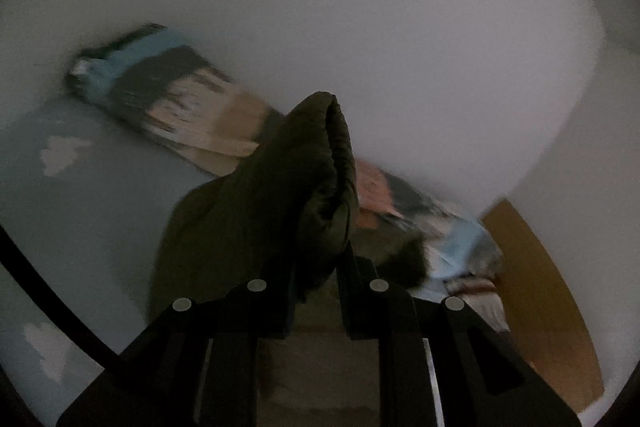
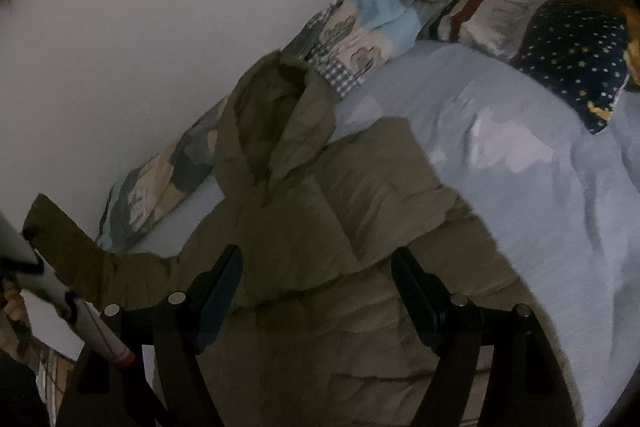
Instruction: Fold large clothes
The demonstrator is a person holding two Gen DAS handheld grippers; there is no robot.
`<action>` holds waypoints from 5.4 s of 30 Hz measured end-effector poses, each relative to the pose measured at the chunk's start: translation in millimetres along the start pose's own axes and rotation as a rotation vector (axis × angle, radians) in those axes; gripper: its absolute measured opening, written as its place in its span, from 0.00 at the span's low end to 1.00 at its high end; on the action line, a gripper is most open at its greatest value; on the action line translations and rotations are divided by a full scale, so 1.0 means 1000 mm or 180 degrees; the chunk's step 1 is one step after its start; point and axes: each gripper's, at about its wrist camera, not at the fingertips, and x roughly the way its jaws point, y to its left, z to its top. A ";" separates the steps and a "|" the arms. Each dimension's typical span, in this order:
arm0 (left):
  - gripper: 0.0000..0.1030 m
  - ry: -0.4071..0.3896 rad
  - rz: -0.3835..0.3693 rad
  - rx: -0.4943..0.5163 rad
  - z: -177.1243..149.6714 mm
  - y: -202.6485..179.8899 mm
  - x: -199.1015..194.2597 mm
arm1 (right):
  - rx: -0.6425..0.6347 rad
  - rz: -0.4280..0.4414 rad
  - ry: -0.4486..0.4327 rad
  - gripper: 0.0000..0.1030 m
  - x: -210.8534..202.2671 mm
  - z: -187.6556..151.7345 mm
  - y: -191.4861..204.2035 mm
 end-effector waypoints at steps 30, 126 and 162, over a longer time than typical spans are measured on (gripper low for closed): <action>0.47 0.1875 -0.0025 0.0937 -0.327 -0.172 0.201 | 0.0486 -0.0200 -0.0269 0.79 -0.053 0.035 -0.075; 0.35 0.1781 0.0831 0.0089 -0.350 0.142 -0.097 | 0.0642 -0.0373 0.0855 0.76 -0.100 -0.158 -0.194; 0.50 0.0759 0.1117 0.1529 -0.288 0.002 -0.084 | -0.0293 -0.0517 0.0088 0.40 -0.135 -0.111 -0.097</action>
